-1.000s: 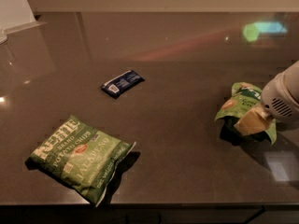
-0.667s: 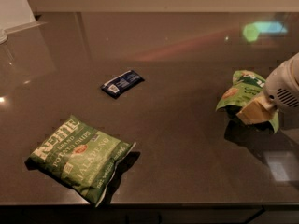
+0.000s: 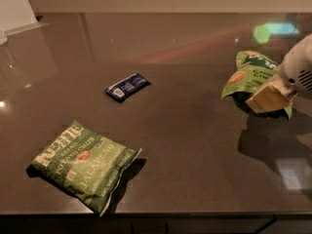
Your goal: Pick green rice chip bag
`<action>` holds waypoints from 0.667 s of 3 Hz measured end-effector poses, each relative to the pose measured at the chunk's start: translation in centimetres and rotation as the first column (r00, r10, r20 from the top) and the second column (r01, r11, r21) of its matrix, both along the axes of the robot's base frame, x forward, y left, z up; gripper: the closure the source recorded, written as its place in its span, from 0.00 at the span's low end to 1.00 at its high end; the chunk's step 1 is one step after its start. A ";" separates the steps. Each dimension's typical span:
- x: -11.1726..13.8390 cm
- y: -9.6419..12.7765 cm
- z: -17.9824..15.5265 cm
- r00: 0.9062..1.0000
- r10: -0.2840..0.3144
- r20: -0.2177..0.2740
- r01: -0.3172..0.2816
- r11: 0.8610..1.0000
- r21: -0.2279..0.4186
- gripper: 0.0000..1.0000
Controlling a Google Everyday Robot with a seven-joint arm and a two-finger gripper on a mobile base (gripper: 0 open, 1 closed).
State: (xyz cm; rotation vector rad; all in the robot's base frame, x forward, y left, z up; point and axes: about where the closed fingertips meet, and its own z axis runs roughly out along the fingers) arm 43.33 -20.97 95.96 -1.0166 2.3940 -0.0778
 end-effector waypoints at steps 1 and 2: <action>-0.3 1.4 3.0 0.997 0.065 0.037 -0.065 0.998 0.002 1.00; -0.4 2.3 4.6 0.993 0.107 0.055 -0.107 0.994 -0.001 1.00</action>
Offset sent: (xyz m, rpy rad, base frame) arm -0.0022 0.0304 0.0582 0.0040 -0.0590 0.1550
